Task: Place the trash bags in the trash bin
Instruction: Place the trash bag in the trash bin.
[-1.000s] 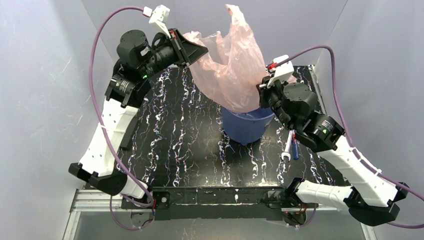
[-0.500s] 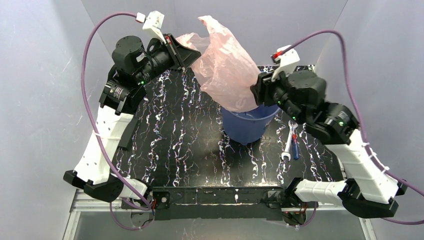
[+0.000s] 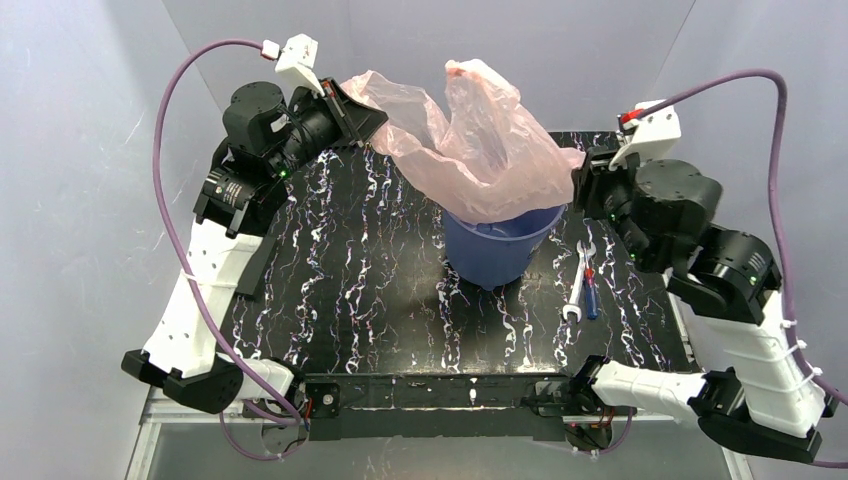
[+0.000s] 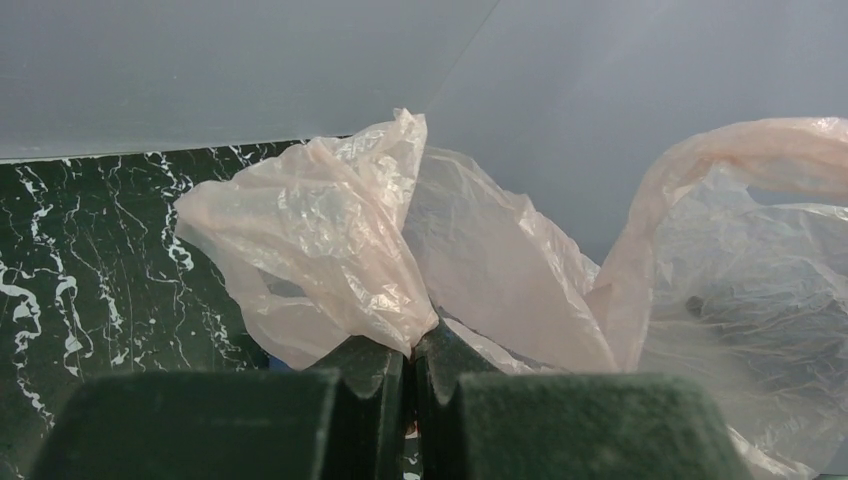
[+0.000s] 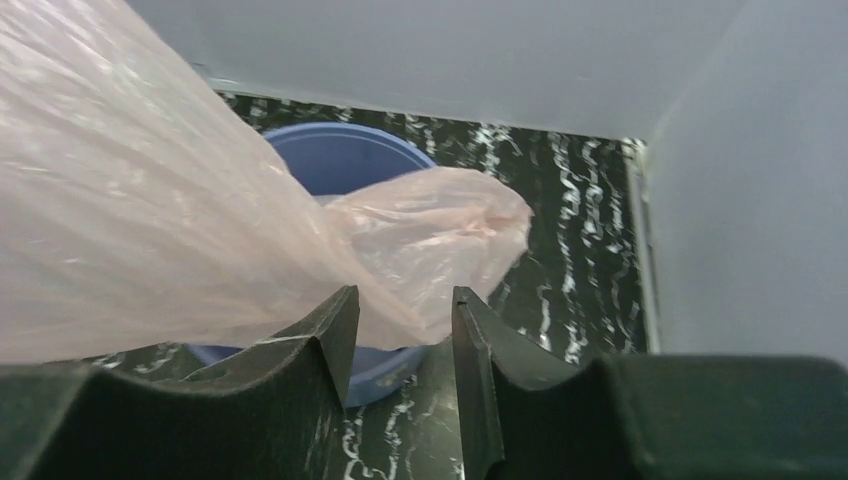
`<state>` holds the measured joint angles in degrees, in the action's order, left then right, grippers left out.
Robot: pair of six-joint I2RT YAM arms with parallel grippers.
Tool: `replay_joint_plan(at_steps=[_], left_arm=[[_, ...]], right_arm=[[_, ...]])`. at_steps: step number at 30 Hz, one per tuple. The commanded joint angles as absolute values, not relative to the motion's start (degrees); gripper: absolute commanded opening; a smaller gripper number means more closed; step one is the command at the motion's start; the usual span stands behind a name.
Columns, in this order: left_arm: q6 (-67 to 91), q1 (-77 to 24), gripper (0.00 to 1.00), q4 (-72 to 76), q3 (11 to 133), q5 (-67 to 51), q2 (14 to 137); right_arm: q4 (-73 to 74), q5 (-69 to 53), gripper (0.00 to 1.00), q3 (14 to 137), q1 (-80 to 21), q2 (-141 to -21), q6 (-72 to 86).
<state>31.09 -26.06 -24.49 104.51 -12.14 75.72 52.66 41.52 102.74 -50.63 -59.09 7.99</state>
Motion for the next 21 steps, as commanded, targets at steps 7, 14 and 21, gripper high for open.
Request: replay_joint_plan(at_steps=[7, 14, 21], left_arm=[[32.14, -25.16, 0.0, -24.08, 105.12, -11.51, 75.21], [32.58, -24.42, 0.0, -25.71, 104.68, -9.57, 74.55], [33.53, -23.42, 0.0, -26.34, 102.29, -7.89, 72.83]], right_arm=[[57.45, 55.65, 0.44, 105.18, -50.63, -65.13, 11.53], [61.42, 53.58, 0.45, 114.22, -50.27, -71.36, 9.22], [63.08, 46.9, 0.54, 119.61, -43.33, -77.93, 7.49]])
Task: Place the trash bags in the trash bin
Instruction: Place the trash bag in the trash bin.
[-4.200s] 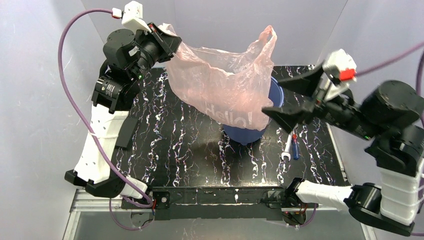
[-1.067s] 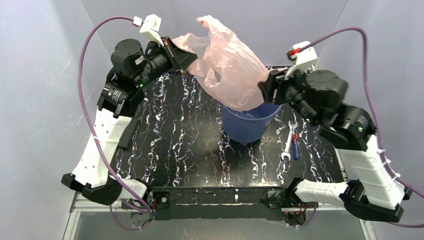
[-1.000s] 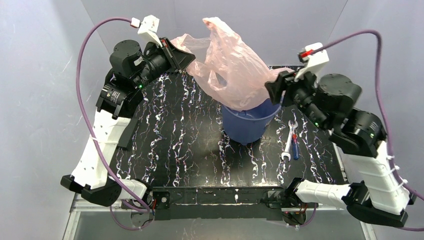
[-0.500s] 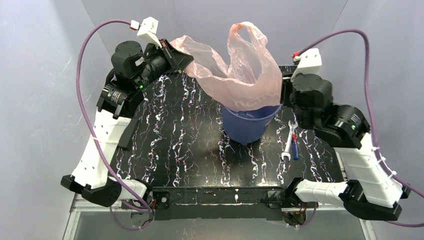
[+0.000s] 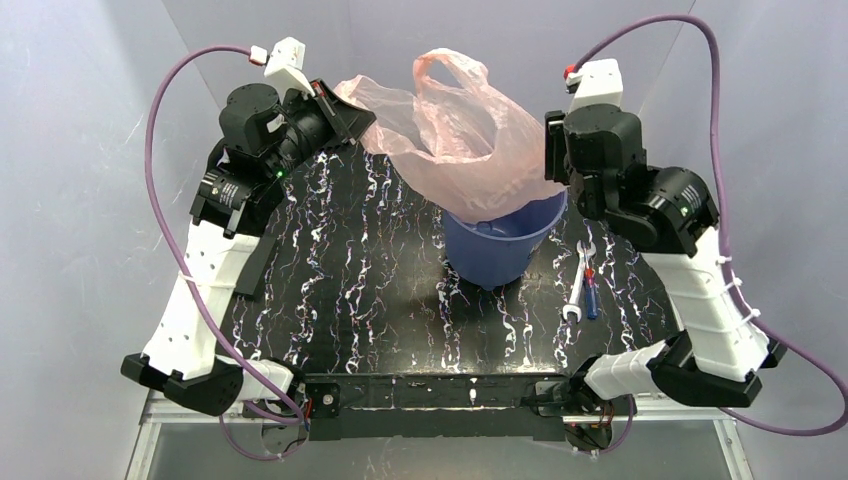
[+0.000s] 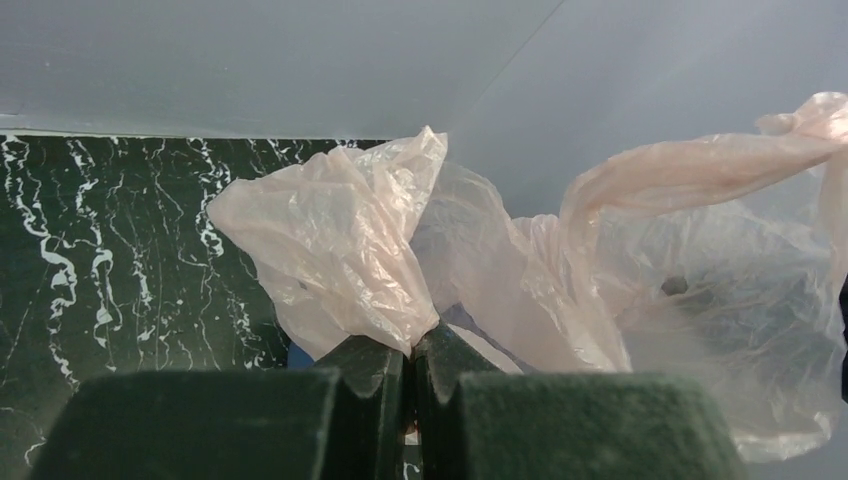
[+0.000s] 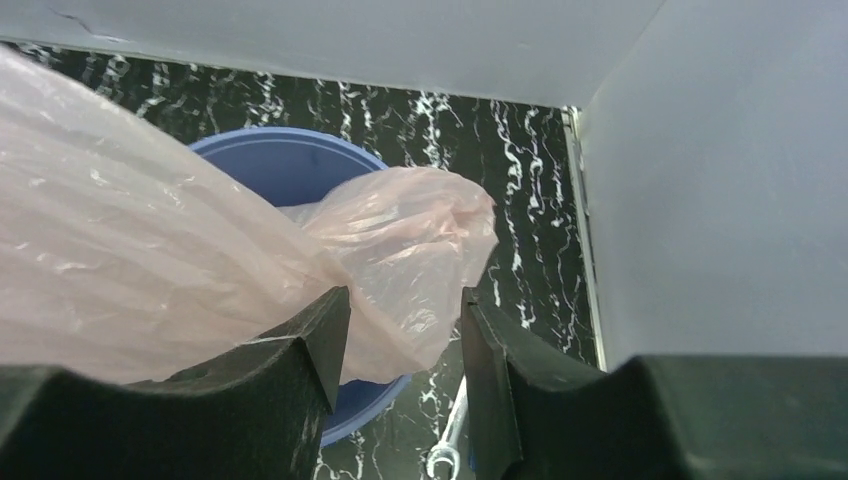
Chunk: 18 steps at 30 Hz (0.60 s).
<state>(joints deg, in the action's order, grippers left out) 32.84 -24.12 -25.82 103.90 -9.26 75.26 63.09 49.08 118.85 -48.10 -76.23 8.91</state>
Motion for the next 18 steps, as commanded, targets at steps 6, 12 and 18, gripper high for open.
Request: replay_joint_plan(at_steps=[6, 12, 18], left_arm=[[35.33, -23.36, 0.0, -22.67, 100.81, -16.47, 74.3], [35.76, -23.34, 0.0, -21.57, 99.94, -19.07, 74.41], [35.42, -23.35, 0.0, -21.25, 99.92, -20.32, 73.51]], right_arm=[[55.22, 17.6, 0.57, 104.53, -17.86, -75.63, 6.27], [52.29, -4.13, 0.58, 98.77, -12.13, -75.53, 7.23], [48.57, -18.82, 0.58, 97.6, -12.22, -74.18, 9.72]])
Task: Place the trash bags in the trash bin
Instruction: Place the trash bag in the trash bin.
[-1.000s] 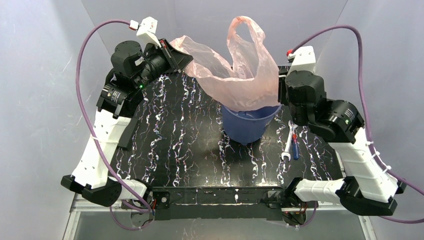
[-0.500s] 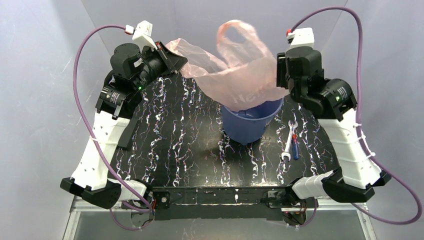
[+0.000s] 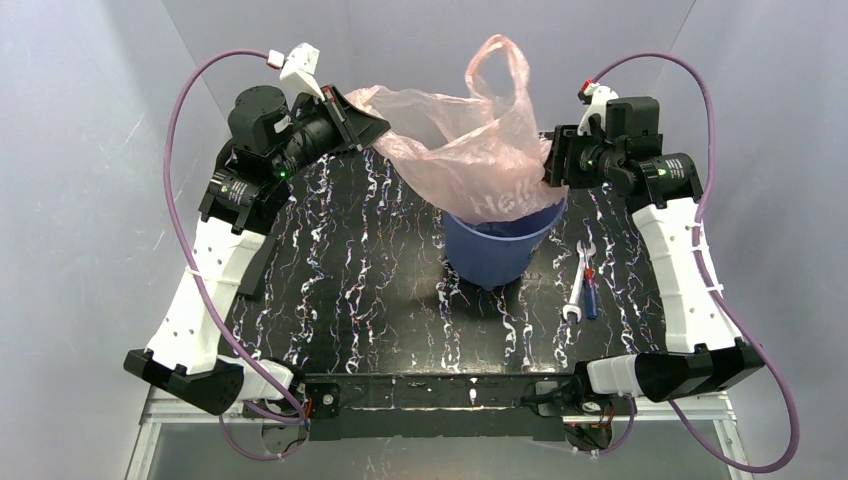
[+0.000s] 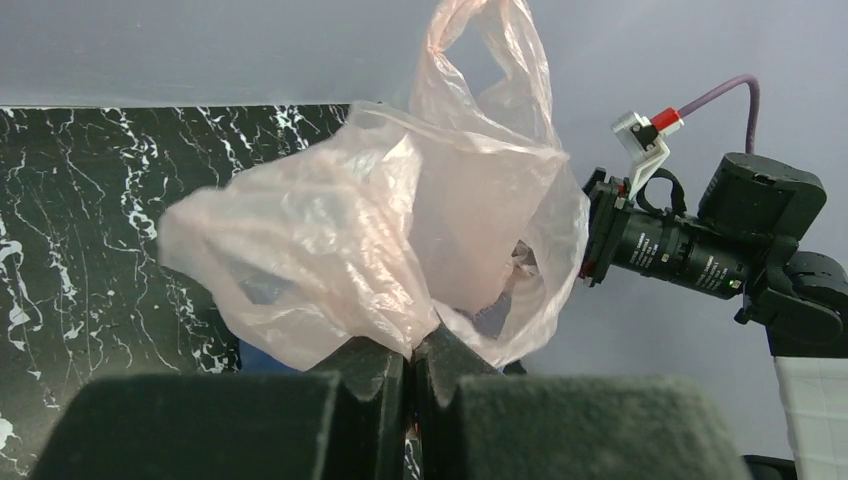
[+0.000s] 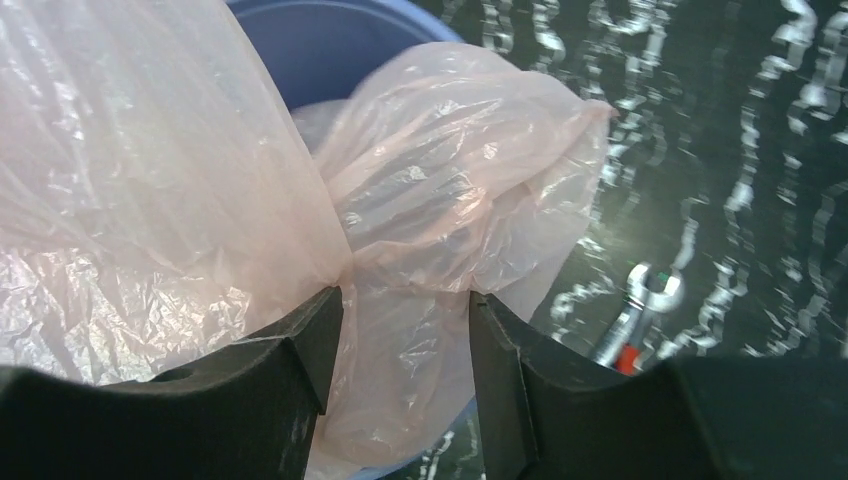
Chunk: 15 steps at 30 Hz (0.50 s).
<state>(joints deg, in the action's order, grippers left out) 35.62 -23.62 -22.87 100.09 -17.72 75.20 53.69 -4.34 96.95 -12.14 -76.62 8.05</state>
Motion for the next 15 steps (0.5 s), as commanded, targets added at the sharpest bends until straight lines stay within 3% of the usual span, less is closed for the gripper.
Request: replay_joint_plan(at_steps=[1, 7, 15], left_arm=[[35.46, -23.35, 0.0, -20.94, 99.81, -20.83, 73.43], [36.93, -23.34, 0.0, -19.28, 99.95, -25.21, 74.06], [38.71, -23.44, 0.0, -17.18, 99.26, -29.37, 74.57]], right_arm=[[48.79, -20.51, 0.58, 97.78, -12.23, -74.4, 9.82], [46.78, -26.84, 0.58, 94.64, -12.3, -74.47, 11.78], [50.98, -20.86, 0.61, 90.18, -13.87, -78.35, 8.19]])
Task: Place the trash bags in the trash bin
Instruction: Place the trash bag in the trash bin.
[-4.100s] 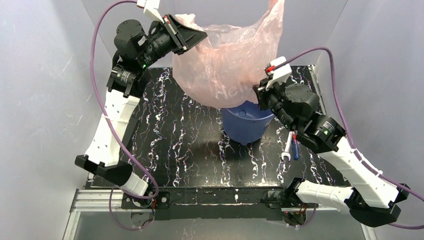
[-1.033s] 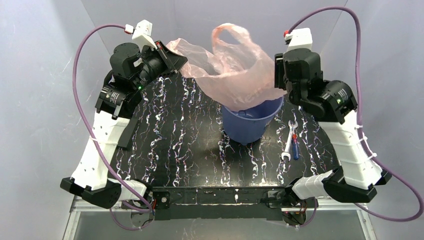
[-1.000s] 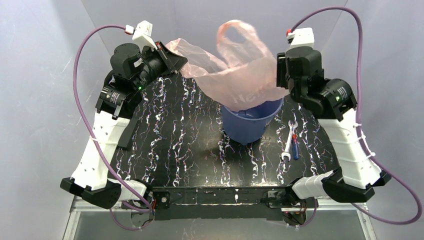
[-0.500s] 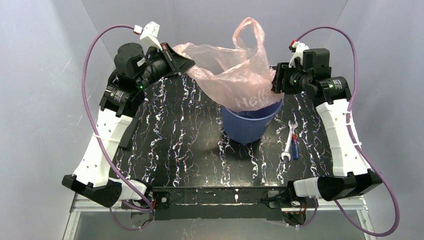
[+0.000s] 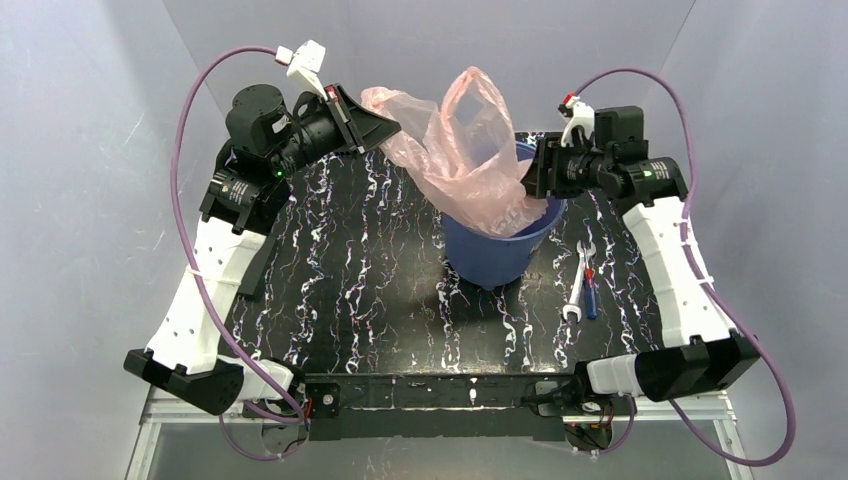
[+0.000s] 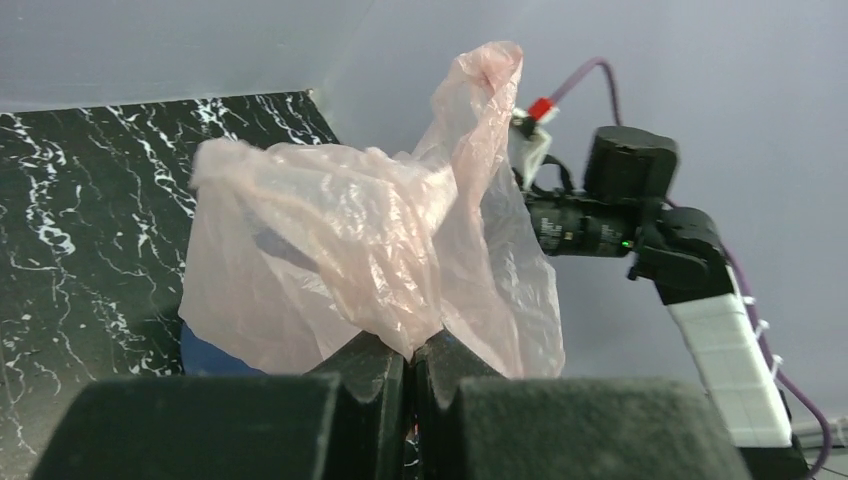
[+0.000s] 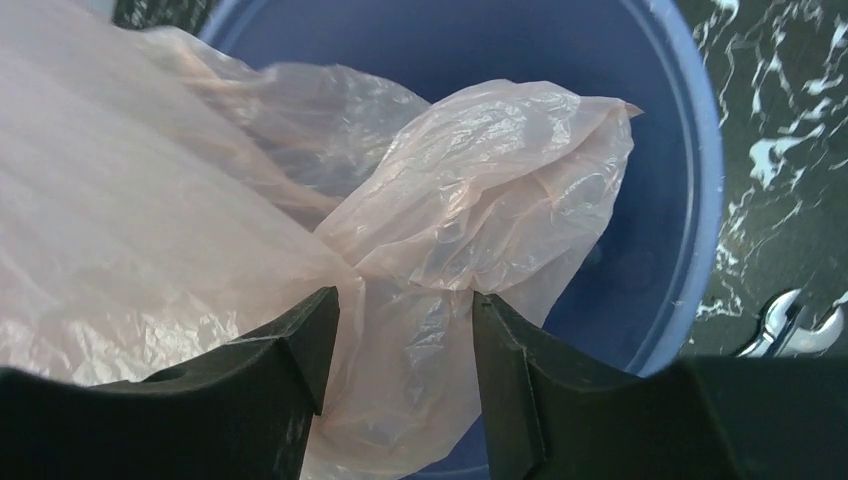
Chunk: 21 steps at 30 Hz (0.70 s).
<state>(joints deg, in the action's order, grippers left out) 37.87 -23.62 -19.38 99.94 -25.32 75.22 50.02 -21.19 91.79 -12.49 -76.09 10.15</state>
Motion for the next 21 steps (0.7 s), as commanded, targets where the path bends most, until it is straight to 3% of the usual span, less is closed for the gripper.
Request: replay_joint_plan(at_steps=[1, 10, 21], left_arm=[[38.8, -23.39, 0.0, -16.71, 98.86, -29.7, 74.55], [41.29, -23.65, 0.0, -13.07, 95.19, -32.53, 75.15], [42.12, -25.81, 0.0, -11.28, 99.21, -32.89, 81.03]], right_arm=[[50.85, -20.2, 0.63, 90.2, -14.95, -78.71, 7.76], [49.02, -7.81, 0.9, 96.51, -18.81, -77.21, 6.88], [48.23, 10.87, 0.97, 97.54, -18.81, -71.91, 11.17]])
